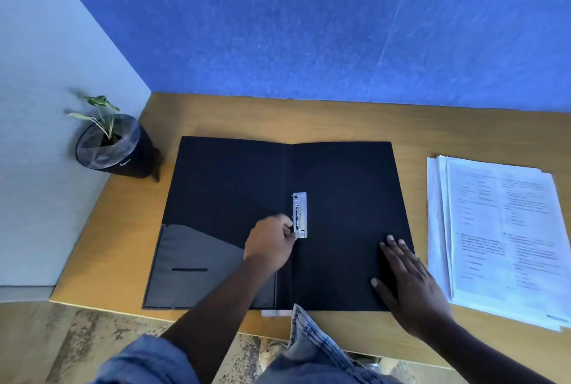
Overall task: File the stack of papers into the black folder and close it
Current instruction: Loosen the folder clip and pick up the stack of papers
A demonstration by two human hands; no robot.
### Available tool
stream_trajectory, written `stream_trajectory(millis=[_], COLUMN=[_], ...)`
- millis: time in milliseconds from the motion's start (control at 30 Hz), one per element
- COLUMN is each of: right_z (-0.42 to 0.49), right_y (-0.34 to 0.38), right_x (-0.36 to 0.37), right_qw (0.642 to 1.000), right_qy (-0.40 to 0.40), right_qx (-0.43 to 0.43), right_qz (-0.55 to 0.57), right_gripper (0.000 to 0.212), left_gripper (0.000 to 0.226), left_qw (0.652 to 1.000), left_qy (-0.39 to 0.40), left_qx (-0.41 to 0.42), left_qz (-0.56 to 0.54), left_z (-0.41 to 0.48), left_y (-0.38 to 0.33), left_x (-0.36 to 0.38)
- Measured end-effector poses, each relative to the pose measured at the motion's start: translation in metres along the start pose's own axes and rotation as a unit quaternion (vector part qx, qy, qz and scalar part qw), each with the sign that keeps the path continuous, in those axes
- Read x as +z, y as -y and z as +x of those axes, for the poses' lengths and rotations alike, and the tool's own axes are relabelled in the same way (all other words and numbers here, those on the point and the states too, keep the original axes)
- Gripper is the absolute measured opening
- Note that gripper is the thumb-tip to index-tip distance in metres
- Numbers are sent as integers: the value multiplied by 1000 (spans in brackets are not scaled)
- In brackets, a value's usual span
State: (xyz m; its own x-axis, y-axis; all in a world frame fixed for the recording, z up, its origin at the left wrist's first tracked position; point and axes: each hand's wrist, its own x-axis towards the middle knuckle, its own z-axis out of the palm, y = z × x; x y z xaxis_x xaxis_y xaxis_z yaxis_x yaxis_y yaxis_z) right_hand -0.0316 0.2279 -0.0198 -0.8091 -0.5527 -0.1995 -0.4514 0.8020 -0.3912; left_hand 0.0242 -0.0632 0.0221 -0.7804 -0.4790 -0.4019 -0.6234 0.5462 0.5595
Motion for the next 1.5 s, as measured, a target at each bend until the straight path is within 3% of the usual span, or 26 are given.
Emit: stream_trajectory(millis=[167, 600, 767, 933, 1033, 1133, 1300, 1500], right_z=[1, 1, 1, 2, 2, 1, 0, -1], right_y=[-3, -12, -12, -13, -13, -12, -8, -3], right_x=[-1, -1, -3, -5, -6, -6, -6, -5], right_qw=[1000, 998, 998, 997, 997, 997, 998, 998], right_qy=[17, 47, 51, 60, 62, 58, 57, 56], right_qx=[-7, -22, -26, -32, -29, -25, -15, -8], right_qz=[-12, -30, -29, -33, -33, -33, -33, -26], right_gripper=[75, 80, 79, 79, 79, 79, 78, 79], left_gripper=[9, 40, 53, 51, 43, 37, 53, 61], left_qw=[999, 993, 977, 962, 967, 946, 892, 884], left_qy=[-11, 28, 43, 51, 12, -1, 14, 11], left_qx=[-28, -90, -132, -126, -115, -118, -135, -127], left_qz=[-17, -68, -159, -237, -228, -302, -431, -450], left_z=[12, 21, 28, 35, 42, 48, 56, 47], left_y=[1, 4, -8, -17, -15, -20, -31, -36], left_x=[2, 6, -1, -2, -8, -17, -30, -30])
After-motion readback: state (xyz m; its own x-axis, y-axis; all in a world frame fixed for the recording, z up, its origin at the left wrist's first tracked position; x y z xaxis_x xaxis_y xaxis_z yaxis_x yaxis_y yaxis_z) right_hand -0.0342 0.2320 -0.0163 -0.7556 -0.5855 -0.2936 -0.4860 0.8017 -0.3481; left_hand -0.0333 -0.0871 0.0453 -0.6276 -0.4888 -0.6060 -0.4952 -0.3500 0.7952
